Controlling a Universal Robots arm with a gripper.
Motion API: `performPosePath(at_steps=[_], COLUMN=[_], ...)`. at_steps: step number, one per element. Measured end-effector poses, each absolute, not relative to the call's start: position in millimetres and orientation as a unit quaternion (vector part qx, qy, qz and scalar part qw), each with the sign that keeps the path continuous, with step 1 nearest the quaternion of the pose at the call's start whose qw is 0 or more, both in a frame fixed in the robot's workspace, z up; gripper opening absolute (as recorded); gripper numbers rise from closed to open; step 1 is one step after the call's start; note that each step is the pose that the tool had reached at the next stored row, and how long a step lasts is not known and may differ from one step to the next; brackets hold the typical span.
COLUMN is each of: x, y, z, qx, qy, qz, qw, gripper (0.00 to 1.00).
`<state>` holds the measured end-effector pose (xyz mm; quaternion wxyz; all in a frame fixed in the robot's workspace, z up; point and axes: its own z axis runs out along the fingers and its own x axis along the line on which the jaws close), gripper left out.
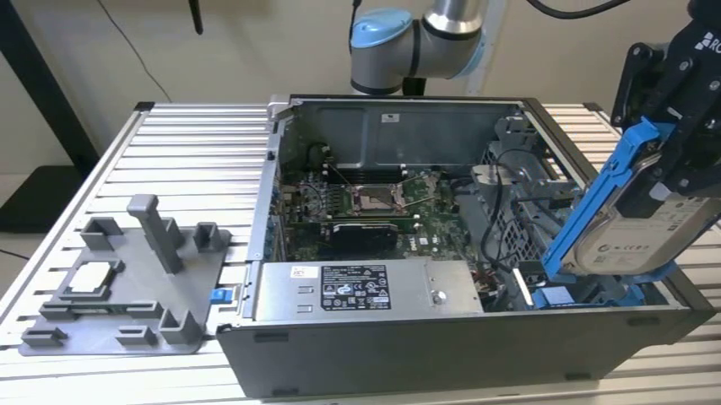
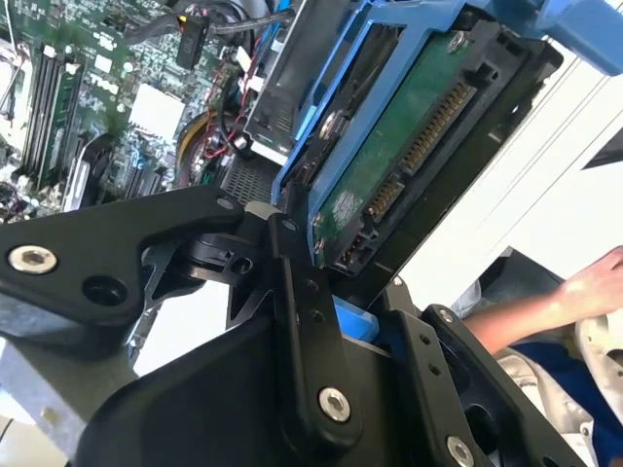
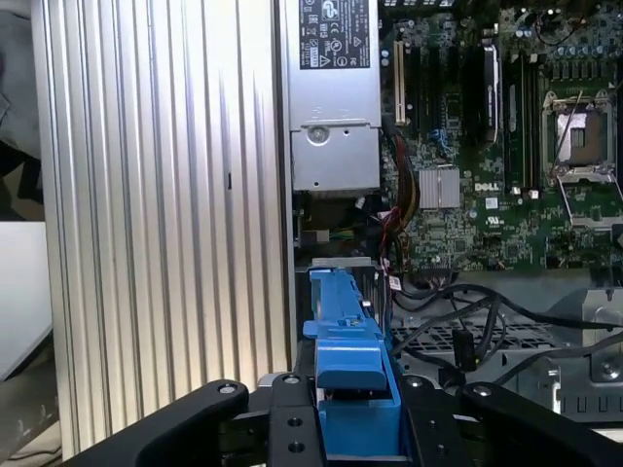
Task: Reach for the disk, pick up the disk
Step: 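Pick up the disk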
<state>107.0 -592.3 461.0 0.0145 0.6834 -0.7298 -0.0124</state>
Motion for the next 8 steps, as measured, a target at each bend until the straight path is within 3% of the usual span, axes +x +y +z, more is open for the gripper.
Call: performPosePath(at_steps=[8], x=[107.0], y=[-592.9], z=[460.9], qx=[0.683], qy=[-0.730], qz=[-0.012], qw=[0.014], gripper=[0.00])
